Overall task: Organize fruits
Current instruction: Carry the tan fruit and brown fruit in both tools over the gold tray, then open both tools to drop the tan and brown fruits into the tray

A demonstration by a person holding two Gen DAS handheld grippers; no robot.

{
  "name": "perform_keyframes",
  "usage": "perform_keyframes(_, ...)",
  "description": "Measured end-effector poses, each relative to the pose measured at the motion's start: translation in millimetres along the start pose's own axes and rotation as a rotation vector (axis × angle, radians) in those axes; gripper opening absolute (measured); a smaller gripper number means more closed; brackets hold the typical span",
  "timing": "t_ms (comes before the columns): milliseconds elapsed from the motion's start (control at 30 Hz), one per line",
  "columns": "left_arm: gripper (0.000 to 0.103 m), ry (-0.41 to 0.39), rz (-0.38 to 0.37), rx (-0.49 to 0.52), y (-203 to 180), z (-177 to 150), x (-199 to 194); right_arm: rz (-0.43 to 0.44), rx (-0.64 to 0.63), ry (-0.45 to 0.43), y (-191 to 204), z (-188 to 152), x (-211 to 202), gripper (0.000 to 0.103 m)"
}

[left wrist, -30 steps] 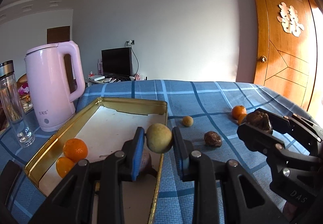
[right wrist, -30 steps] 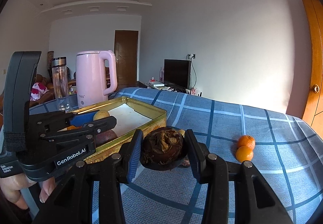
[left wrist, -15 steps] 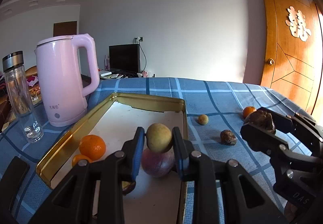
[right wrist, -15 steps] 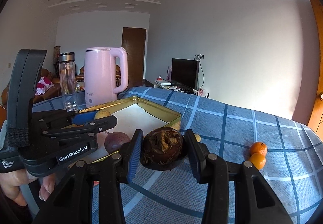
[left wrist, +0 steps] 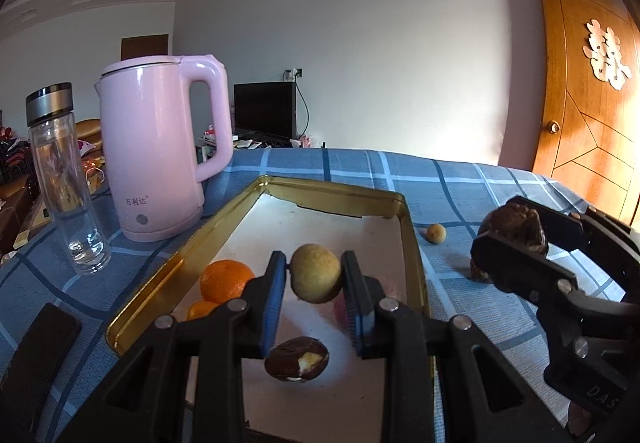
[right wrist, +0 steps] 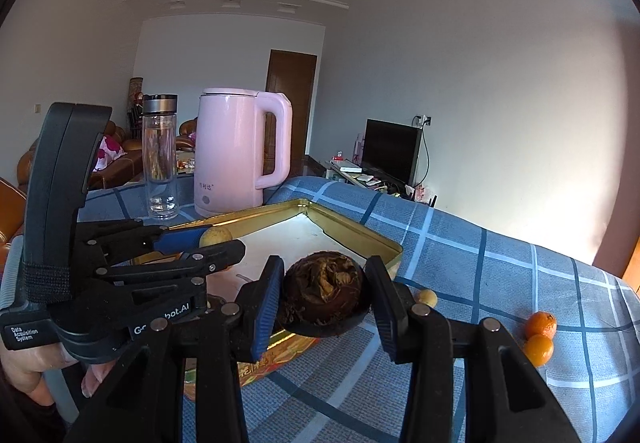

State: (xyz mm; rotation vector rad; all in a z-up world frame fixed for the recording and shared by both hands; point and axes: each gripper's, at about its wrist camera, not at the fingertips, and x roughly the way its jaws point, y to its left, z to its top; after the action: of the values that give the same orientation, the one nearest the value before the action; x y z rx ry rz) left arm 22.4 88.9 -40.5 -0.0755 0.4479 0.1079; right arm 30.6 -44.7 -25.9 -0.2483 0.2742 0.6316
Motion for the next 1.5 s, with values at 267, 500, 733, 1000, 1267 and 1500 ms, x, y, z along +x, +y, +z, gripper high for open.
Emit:
perform_keyframes(267,0.029,0.002,0.032,-0.029,20.9,5.3,-0.3,0.034,-0.026,-0.005,14.0,11.3,9.8,0.045)
perform_keyframes(500,0.029,0.022,0.076,-0.052,43.1,7.6,5.1,0.062,-0.053,-0.005,28.1,19.3,19.4,0.045)
perform_keyframes(733,0.029,0.054,0.096,-0.054,55.2,5.2,12.9,0.091,-0.070,0.014,39.7,21.0,33.6,0.045)
perform_keyframes(1000,0.029,0.087,0.111,-0.049,61.7,1.5,19.7,0.115,-0.086,0.049,50.7,17.8,47.0,0.045)
perform_keyframes(1267,0.029,0.115,0.123,-0.040,62.5,0.5,24.8,0.135,-0.099,0.091,54.4,11.7,54.6,0.045)
perform_keyframes(1500,0.030,0.147,0.116,-0.020,60.4,-0.9,29.6,0.154,-0.113,0.130,58.7,6.0,60.9,0.045)
